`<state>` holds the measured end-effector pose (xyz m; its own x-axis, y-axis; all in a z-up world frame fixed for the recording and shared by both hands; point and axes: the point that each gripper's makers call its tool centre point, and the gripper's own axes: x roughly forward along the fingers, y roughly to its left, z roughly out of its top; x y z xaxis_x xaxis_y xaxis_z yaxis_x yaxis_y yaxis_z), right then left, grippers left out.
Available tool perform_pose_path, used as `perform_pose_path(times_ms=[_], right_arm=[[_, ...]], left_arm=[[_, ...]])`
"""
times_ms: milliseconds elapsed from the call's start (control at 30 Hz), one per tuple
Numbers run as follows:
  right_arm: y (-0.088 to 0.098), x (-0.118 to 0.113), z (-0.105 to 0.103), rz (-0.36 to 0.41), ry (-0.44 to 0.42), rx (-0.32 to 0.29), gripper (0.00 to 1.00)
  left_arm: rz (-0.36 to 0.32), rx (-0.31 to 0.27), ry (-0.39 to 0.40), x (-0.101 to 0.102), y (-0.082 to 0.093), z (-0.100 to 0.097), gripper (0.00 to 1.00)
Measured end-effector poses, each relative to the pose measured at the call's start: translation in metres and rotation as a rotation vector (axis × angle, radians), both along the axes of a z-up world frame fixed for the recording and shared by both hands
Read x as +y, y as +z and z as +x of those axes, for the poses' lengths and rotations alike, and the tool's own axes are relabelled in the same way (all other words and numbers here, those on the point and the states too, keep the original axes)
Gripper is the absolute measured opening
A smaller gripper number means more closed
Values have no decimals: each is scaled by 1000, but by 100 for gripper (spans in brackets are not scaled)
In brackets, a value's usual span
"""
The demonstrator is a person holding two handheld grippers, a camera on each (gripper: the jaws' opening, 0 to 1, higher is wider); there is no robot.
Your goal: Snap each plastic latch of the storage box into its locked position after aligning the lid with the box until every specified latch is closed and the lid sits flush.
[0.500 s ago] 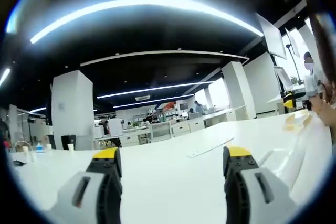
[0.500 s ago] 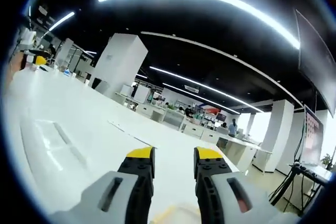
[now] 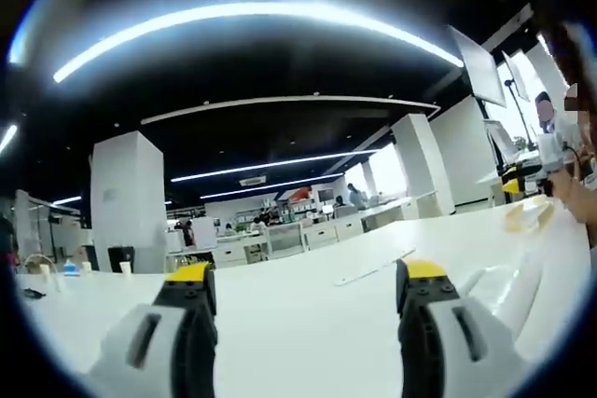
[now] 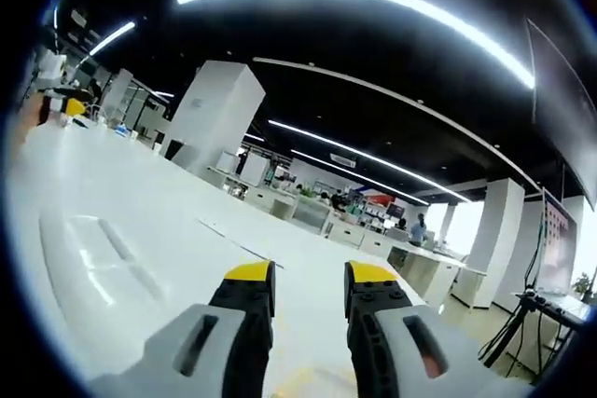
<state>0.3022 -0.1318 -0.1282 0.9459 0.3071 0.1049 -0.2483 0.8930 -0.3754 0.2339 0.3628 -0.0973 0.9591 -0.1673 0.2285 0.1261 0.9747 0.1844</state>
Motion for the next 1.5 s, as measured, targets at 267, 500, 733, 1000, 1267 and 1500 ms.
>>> perform_pose_path(times_ms=[267, 500, 733, 1000, 1267, 1500], right_arm=[[17, 6, -23, 49, 54, -84, 29], [18, -5, -24, 65, 63, -84, 29], [14, -12, -20, 73, 64, -57, 29], [13, -12, -20, 101, 85, -54, 29], [16, -14, -21, 107, 80, -68, 29], [15, -14, -20, 108, 78, -66, 29]], left_arm=[[-32, 0, 21, 11, -2, -4, 79], [-25, 33, -19, 3, -9, -3, 79], [-1, 53, -47, -5, -14, 0, 78], [2, 63, -54, -6, -18, 3, 77], [15, 90, -176, -38, -17, 8, 77], [43, 88, -275, -73, -2, 10, 76]])
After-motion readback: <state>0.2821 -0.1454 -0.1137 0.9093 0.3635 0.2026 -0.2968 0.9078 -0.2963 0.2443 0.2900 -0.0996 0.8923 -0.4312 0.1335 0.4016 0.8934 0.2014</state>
